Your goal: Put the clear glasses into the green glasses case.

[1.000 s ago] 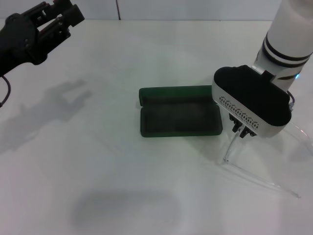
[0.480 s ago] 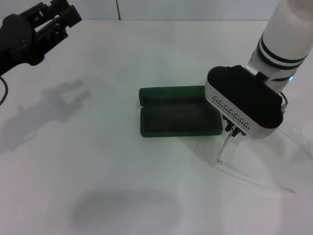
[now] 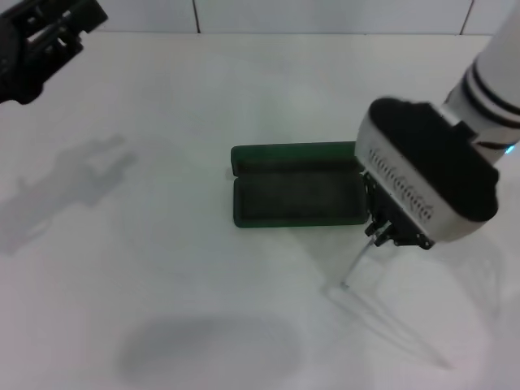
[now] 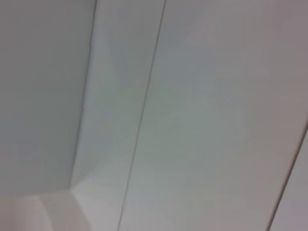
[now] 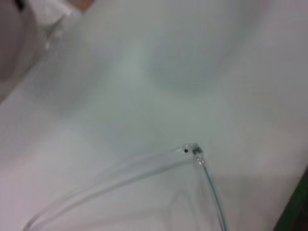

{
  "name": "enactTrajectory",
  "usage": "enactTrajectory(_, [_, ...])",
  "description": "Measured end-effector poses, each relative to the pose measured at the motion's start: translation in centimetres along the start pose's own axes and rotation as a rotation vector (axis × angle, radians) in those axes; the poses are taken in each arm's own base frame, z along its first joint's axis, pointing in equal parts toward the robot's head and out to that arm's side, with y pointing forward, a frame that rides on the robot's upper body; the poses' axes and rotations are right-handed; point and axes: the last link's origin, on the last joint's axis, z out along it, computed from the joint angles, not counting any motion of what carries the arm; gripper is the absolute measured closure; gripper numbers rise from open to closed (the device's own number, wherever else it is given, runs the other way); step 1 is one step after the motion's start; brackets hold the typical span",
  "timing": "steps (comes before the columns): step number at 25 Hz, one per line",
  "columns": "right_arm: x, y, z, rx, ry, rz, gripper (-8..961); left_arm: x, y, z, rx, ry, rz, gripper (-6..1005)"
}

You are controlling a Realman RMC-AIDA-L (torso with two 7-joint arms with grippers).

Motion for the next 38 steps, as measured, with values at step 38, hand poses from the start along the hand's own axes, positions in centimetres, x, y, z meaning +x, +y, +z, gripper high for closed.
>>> enactTrajectory(38, [6.4,8.1,-6.8,0.748,-1.253,0.505,898,2.3,4.6,5.9,-0.464,-0.107,-0.017,891])
